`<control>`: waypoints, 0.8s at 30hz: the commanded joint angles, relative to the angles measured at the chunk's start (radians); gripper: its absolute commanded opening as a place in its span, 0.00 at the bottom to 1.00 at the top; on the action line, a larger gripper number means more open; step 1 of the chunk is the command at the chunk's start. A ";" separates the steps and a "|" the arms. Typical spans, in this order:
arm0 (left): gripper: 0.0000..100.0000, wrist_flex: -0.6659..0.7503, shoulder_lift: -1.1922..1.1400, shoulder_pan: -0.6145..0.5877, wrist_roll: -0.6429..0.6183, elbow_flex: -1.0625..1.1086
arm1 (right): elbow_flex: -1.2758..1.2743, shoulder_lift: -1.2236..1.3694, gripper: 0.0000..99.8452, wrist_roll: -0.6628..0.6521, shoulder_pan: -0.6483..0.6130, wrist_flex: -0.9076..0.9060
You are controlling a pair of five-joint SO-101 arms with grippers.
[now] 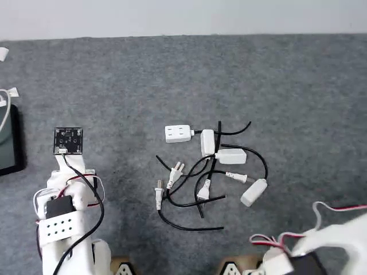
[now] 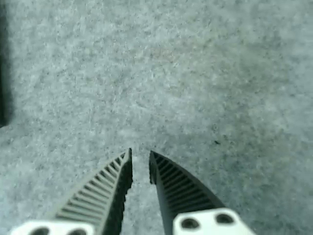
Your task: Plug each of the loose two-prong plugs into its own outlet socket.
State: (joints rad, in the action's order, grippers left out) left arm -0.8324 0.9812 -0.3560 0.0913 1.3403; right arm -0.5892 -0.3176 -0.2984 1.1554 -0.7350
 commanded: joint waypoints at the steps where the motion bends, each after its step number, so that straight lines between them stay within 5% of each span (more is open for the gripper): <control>1: 0.01 0.025 0.011 0.006 0.012 -0.010 | 0.026 0.101 0.02 -0.020 0.042 0.102; 9: 0.02 0.023 0.011 0.006 0.011 -0.001 | 0.144 0.166 0.33 -0.018 -0.002 -0.091; 20: 0.08 -0.018 0.011 0.044 0.018 0.004 | 0.158 -0.071 0.01 0.043 -0.286 -0.544; 24: 0.08 -0.072 0.012 0.091 0.095 0.004 | 0.037 -0.191 0.01 0.118 -0.453 -0.579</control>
State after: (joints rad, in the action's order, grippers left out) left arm -0.8569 0.9812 -0.3069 0.1066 1.3571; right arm -0.5002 -0.4020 -0.2309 0.8147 -1.2919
